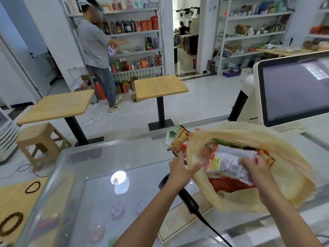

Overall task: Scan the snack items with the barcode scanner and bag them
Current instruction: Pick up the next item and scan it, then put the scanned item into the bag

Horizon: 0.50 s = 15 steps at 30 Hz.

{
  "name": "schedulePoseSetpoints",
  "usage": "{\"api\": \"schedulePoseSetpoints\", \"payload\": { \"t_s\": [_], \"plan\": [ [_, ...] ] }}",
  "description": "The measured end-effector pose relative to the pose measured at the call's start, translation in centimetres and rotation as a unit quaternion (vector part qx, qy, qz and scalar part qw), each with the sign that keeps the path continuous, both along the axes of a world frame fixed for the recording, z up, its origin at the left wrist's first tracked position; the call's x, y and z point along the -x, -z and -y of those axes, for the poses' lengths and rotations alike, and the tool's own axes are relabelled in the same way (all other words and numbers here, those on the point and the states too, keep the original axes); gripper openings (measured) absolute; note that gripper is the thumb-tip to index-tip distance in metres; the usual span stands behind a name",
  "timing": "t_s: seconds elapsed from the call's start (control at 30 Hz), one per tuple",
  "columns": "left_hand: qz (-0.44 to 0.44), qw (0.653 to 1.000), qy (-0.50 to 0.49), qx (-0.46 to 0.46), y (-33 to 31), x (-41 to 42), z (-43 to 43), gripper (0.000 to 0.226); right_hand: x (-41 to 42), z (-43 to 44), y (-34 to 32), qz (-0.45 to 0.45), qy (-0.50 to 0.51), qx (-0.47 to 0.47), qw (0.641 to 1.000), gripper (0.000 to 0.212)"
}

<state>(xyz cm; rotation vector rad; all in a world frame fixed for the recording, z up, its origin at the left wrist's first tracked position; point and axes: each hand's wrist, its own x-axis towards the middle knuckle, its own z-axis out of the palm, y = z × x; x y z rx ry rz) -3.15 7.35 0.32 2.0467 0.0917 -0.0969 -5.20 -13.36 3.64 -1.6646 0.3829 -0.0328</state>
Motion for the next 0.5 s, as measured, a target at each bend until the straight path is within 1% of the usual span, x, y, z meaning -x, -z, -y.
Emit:
{"api": "schedulePoseSetpoints", "payload": {
  "t_s": [0.03, 0.07, 0.1, 0.13, 0.17, 0.2, 0.27, 0.3, 0.33, 0.4, 0.43, 0.47, 0.5],
  "plan": [
    [-0.003, 1.000, 0.007, 0.004, -0.1, 0.0, 0.6, 0.037, -0.2, 0.4, 0.1, -0.012, -0.014, 0.024, 1.000, 0.027],
    [-0.006, 1.000, 0.000, 0.013, -0.3, -0.1, 1.1, 0.023, -0.7, 0.7, 0.2, -0.015, -0.022, 0.053, 0.998, 0.019],
    [-0.008, 1.000, -0.012, 0.017, -0.5, -0.2, 1.5, 0.011, -1.4, 0.9, 0.6, -0.013, -0.025, 0.090, 0.996, 0.018],
    [-0.008, 0.999, -0.030, 0.015, -0.5, -0.4, 1.8, 0.012, -2.1, 0.8, 0.6, -0.008, -0.032, 0.140, 0.990, 0.022],
    [-0.015, 0.998, -0.052, 0.034, -0.4, -0.7, 2.0, 0.017, -2.6, 0.5, 0.6, -0.003, -0.038, 0.204, 0.978, 0.026],
    [-0.026, 0.995, -0.073, 0.068, -0.6, -0.9, 2.2, 0.021, -2.9, 0.0, 0.5, 0.003, -0.038, 0.280, 0.959, 0.031],
    [-0.066, 0.984, -0.097, 0.133, -0.7, -1.4, 2.5, 0.028, -3.2, -0.6, 0.5, 0.033, 0.004, 0.438, 0.898, 0.039],
    [-0.089, 0.978, -0.104, 0.160, -0.5, -1.6, 2.7, 0.032, -3.0, -0.5, 0.5, 0.069, 0.044, 0.485, 0.870, 0.040],
    [-0.113, 0.970, -0.110, 0.185, -0.3, -1.9, 2.8, 0.034, -2.5, -0.3, 0.2, 0.120, 0.083, 0.506, 0.850, 0.041],
    [-0.157, 0.951, -0.120, 0.236, 0.1, -2.1, 3.3, 0.035, -1.3, 1.0, 0.4, 0.235, 0.166, 0.515, 0.807, 0.036],
    [-0.170, 0.942, -0.125, 0.261, 0.3, -2.2, 3.5, 0.035, -0.8, 2.2, 0.8, 0.257, 0.205, 0.514, 0.792, 0.032],
    [-0.177, 0.933, -0.131, 0.286, 0.5, -2.2, 3.8, 0.035, -0.3, 3.4, 1.3, 0.242, 0.233, 0.503, 0.796, 0.037],
    [-0.178, 0.921, -0.134, 0.318, 0.7, -2.4, 4.0, 0.036, 0.2, 4.5, 1.9, 0.199, 0.249, 0.480, 0.817, 0.054]
  ]
}}
